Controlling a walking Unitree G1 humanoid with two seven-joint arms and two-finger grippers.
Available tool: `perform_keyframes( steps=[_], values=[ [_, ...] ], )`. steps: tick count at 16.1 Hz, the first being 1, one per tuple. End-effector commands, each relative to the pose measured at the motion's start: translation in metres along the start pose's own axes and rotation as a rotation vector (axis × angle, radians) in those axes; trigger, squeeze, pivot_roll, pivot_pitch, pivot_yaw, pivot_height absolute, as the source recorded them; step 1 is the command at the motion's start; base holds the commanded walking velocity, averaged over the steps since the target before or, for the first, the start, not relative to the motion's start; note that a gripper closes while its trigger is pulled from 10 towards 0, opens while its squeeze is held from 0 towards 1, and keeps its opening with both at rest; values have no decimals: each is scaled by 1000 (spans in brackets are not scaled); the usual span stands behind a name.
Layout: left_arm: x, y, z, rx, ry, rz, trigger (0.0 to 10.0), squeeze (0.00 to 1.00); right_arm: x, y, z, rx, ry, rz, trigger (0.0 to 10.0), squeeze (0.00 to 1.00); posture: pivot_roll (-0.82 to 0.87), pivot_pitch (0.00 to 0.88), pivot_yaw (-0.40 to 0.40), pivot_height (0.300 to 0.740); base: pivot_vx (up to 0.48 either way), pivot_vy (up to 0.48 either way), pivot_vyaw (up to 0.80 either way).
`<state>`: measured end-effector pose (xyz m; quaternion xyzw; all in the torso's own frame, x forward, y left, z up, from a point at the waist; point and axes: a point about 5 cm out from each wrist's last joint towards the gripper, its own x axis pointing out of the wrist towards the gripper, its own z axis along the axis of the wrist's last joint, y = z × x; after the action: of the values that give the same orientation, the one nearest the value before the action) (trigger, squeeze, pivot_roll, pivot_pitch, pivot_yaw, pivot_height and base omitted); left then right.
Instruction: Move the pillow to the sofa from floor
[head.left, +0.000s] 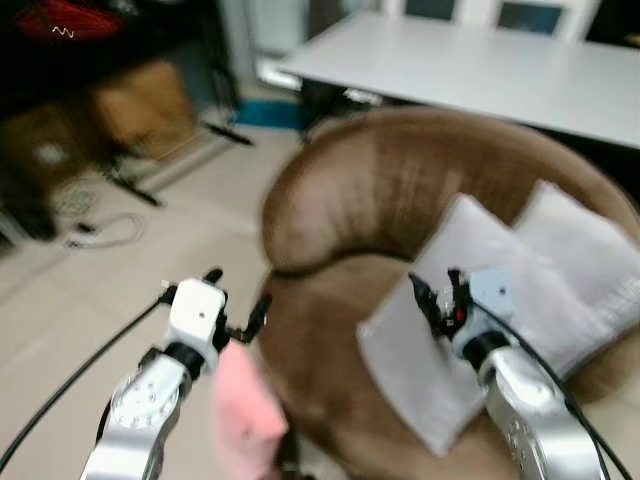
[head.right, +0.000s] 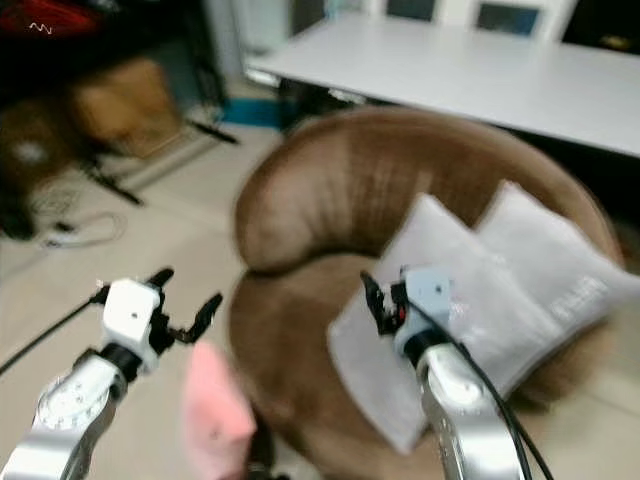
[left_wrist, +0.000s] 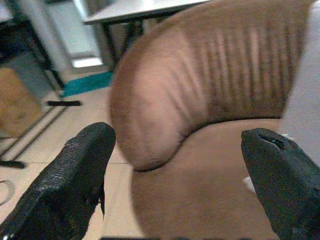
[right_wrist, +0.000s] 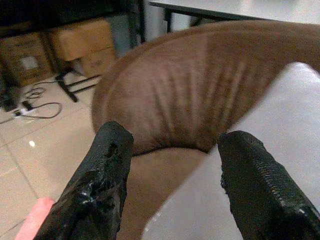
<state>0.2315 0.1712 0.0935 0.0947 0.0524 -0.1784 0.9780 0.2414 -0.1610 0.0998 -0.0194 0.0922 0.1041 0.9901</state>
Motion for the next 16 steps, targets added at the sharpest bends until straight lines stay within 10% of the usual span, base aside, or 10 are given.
perform_keyframes(
  steps=[1,9,16],
  values=[
    [0,-2,0,5,-2,-8,10000,0,0,-2,-4,-14,21,-4,10000,0,-73,0,73,740,0,285,800],
    [3,-2,0,6,0,-18,10000,0,-3,-19,-20,-44,102,-103,10000,0,-78,0,82,740,0,276,300],
    [1,7,-2,11,4,50,10000,0,-8,2,-29,121,114,-129,10000,0,-70,3,72,740,0,355,0]
  ],
)
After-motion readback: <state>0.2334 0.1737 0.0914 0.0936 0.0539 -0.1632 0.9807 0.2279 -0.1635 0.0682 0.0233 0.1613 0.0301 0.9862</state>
